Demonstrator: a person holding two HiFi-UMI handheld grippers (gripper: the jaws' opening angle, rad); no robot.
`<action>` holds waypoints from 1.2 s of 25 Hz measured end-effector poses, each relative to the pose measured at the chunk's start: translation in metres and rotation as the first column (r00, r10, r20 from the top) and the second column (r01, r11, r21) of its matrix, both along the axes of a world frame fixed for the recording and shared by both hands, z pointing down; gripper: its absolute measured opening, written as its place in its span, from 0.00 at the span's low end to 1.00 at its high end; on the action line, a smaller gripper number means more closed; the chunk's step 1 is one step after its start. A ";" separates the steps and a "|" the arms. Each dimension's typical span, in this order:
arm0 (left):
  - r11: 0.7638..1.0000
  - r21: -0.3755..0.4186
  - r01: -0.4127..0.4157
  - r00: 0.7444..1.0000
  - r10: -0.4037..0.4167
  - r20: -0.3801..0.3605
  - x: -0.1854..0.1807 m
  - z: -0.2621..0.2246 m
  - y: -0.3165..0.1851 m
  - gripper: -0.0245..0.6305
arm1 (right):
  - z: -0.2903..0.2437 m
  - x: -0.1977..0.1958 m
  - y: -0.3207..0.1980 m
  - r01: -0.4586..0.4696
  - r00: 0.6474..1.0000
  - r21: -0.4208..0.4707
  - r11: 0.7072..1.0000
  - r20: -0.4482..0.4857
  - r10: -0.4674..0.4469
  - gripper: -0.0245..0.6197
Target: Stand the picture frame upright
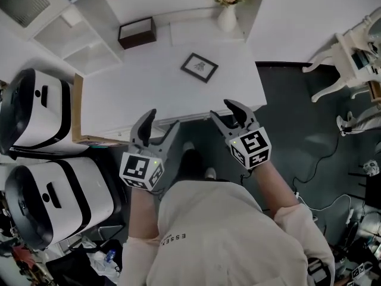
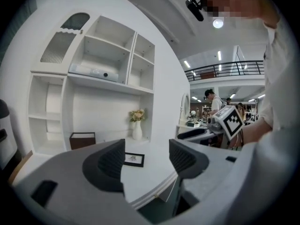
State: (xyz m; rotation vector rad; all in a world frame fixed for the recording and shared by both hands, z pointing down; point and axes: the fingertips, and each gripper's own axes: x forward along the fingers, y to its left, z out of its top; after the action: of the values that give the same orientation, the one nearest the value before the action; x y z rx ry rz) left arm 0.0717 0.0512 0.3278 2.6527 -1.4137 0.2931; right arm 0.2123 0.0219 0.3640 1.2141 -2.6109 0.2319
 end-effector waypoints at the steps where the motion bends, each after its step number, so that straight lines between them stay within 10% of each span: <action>1: 1.000 -0.008 -0.006 1.000 0.006 0.003 0.000 0.005 -0.012 0.47 | 0.003 0.000 -0.011 -0.009 1.000 -0.006 1.000 -0.006 0.009 0.38; 15: 0.971 -0.106 -0.215 0.976 0.215 -0.019 0.008 0.069 -0.192 0.47 | 0.106 0.003 -0.169 -0.226 0.967 -0.252 0.941 -0.178 0.184 0.38; 30: 0.921 -0.254 -0.296 0.954 0.300 -0.024 -0.003 0.147 -0.244 0.47 | 0.230 0.021 -0.231 -0.439 0.898 -0.516 0.735 -0.261 0.353 0.38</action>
State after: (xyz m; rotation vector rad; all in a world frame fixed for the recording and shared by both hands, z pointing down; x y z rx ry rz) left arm 0.0683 -0.1929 0.4744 2.6425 -0.8957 0.4901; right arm 0.2329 -0.2094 0.5936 1.4609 -1.8989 0.8937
